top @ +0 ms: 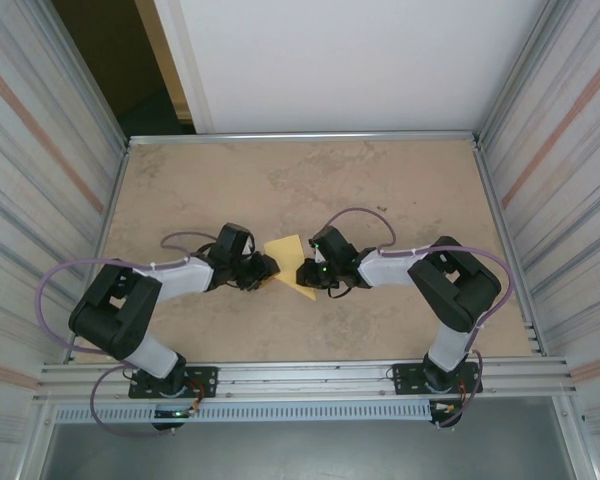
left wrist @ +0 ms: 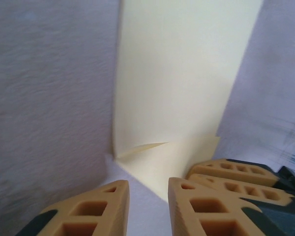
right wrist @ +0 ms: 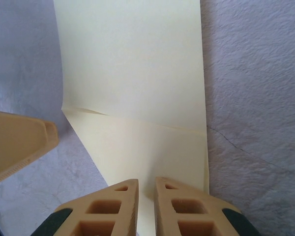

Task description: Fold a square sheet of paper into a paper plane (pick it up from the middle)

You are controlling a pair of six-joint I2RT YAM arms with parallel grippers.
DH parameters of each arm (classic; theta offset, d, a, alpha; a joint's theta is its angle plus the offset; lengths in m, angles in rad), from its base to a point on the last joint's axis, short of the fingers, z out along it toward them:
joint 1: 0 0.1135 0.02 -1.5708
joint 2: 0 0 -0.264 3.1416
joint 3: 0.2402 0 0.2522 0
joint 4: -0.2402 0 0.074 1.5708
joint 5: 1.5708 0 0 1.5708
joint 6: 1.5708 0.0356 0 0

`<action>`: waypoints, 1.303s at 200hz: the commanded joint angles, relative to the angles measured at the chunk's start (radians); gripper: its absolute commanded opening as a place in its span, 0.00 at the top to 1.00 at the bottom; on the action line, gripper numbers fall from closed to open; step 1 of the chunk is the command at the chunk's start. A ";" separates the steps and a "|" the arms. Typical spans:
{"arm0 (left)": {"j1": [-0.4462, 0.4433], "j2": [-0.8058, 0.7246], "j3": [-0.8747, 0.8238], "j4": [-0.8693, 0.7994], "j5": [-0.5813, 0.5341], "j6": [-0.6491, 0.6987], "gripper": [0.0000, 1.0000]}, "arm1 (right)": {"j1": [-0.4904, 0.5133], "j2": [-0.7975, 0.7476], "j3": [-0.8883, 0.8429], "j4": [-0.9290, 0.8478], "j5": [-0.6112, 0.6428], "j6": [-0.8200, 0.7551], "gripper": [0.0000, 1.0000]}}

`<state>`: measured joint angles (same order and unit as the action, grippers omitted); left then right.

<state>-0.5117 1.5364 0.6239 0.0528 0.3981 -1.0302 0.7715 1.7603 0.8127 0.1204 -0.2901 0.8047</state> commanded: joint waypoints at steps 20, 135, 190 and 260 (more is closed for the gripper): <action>0.006 -0.012 -0.010 -0.021 -0.039 -0.025 0.71 | -0.009 0.035 -0.022 -0.013 -0.012 0.030 0.85; 0.007 0.066 0.046 0.028 -0.019 -0.033 0.78 | -0.007 0.036 -0.032 -0.007 -0.014 0.030 0.85; 0.025 0.071 0.046 0.082 0.017 -0.029 0.80 | -0.007 0.041 -0.033 -0.007 -0.013 0.029 0.86; 0.049 0.108 0.036 0.193 0.103 -0.034 0.79 | -0.009 0.048 -0.032 -0.011 -0.011 0.026 0.86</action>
<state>-0.4732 1.6184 0.6529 0.1928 0.4526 -1.0561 0.7650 1.7691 0.8001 0.1581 -0.3122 0.8299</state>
